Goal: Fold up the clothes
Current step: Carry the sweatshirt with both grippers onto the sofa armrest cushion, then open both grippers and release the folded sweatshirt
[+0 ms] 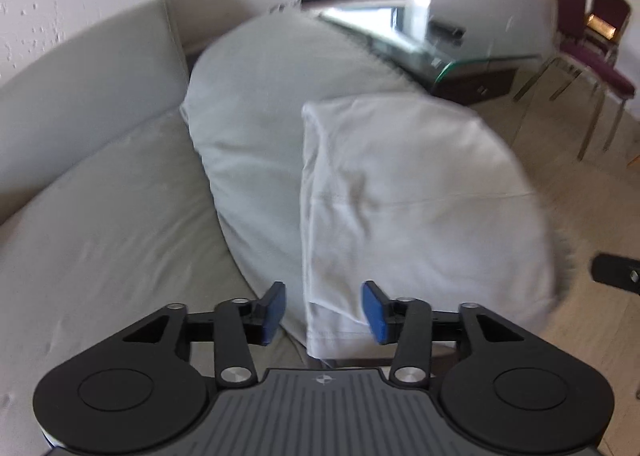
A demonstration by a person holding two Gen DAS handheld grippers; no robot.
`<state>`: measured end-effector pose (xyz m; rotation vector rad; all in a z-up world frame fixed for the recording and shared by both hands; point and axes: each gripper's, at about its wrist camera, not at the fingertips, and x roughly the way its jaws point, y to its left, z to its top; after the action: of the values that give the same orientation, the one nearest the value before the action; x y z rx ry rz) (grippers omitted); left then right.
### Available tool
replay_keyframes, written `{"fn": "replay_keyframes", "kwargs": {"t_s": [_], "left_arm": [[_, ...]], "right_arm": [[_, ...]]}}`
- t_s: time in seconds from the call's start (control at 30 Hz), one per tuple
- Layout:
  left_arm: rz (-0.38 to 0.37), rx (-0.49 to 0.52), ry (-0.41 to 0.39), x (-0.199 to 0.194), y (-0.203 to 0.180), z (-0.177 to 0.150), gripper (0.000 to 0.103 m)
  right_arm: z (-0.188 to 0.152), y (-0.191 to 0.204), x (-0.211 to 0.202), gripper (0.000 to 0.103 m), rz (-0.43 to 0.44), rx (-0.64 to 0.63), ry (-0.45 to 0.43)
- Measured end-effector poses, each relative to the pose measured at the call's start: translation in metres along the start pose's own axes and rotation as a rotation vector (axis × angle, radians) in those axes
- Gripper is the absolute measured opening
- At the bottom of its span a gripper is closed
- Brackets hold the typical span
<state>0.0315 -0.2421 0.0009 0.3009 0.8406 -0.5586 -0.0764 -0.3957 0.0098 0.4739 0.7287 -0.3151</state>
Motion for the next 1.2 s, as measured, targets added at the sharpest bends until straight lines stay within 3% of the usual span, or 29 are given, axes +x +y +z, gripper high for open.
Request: {"fn": "replay_keyframes", "kwargs": {"t_s": [0.07,0.23,0.5,0.7,1.2], "left_arm": [[0.005,-0.002,-0.054,-0.027,-0.004,-0.001,0.064],[-0.035,-0.036,-0.183,-0.103,-0.006,-0.002,0.077],[-0.076,-0.042,-0.293,-0.171,-0.024,-0.01,0.092],[-0.098,-0.085,-0.292,-0.182,-0.028,-0.016,0.098],[-0.129,-0.114,-0.238,-0.164,-0.027,-0.026,0.101]], "right_arm": [[0.006,0.012,-0.027,0.059,0.031,-0.021,-0.027],[0.01,0.038,-0.089,0.065,0.08,-0.074,-0.057],[0.016,0.065,-0.161,0.076,0.025,-0.18,-0.131],[0.007,0.07,-0.176,0.081,-0.038,-0.227,-0.134],[-0.014,0.072,-0.154,0.082,-0.064,-0.251,-0.05]]}}
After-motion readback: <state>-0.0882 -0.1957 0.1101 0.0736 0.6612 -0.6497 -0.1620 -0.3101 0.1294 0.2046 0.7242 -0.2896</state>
